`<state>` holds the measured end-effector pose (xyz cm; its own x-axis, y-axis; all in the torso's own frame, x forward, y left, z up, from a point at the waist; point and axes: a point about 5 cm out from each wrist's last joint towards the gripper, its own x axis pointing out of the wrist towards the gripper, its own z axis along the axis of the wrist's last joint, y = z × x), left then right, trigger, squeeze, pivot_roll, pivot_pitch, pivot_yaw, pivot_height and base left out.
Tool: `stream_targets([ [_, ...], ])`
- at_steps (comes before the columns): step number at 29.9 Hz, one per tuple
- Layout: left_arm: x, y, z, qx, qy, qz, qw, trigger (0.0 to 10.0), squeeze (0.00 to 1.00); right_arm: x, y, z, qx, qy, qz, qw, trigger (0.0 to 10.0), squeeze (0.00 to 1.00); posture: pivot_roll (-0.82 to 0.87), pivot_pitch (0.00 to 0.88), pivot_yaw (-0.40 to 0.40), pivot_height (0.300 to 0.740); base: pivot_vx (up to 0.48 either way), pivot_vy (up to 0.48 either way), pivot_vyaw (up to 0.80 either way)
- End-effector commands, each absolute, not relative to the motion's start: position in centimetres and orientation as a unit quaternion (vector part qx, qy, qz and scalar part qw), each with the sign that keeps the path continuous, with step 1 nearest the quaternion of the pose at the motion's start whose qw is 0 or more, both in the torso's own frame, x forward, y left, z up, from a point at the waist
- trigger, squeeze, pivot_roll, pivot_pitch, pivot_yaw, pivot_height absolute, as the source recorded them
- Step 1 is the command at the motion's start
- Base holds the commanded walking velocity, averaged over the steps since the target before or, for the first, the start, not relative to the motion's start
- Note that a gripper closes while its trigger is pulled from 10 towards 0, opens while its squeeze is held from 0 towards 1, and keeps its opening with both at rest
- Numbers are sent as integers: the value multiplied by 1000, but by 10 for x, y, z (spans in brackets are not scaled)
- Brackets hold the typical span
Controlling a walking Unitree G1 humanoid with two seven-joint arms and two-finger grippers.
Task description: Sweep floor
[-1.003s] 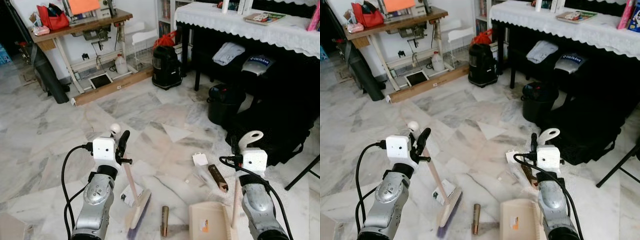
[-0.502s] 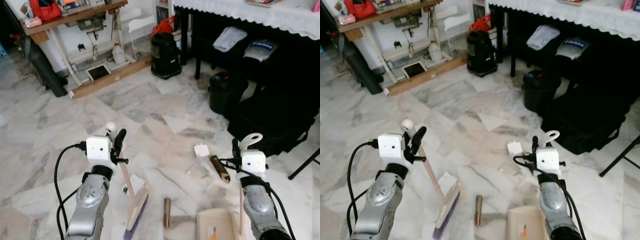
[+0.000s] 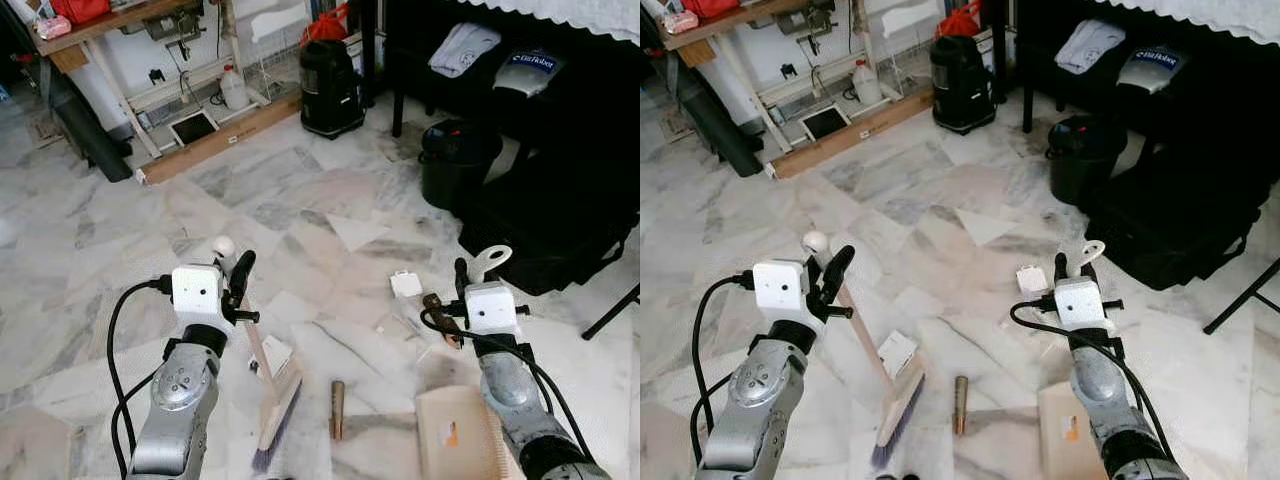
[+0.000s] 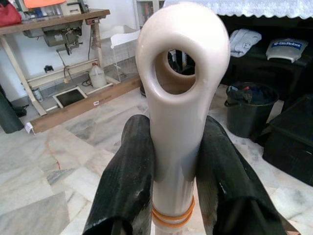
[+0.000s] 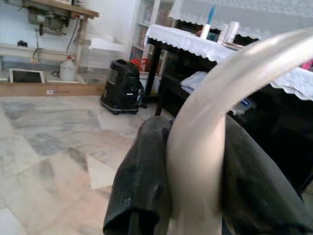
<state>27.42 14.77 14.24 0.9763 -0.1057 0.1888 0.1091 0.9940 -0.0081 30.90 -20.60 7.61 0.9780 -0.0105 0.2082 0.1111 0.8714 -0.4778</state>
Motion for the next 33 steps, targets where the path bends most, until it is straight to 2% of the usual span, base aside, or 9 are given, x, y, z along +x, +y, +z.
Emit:
stream_targets([
  [1, 272, 153, 152, -7, -111, -47, 993, 10000, 0, 310, -200, 75, -257, -104, -20, 961, 10000, 0, 62, 165, 153, 740, 0, 0, 0],
  [5, 270, 154, 151, -6, -108, -47, 993, 10000, 0, 306, -201, 69, -249, -93, -31, 964, 10000, 0, 67, 163, 153, 740, 0, 0, 0],
  [13, 272, 153, 153, -9, -105, -47, 993, 10000, 0, 282, -232, 51, -203, -54, -126, 970, 10000, 0, 58, 157, 149, 740, 0, 0, 0],
  [18, 272, 153, 154, -9, -107, -46, 993, 10000, 0, 280, -239, 48, -195, -38, -146, 969, 10000, 0, 65, 154, 149, 740, 0, 0, 0],
  [33, 275, 155, 159, -8, -117, -39, 992, 10000, 0, 322, -221, 84, -185, -75, -122, 972, 10000, 0, 73, 152, 144, 740, 0, 0, 0],
])
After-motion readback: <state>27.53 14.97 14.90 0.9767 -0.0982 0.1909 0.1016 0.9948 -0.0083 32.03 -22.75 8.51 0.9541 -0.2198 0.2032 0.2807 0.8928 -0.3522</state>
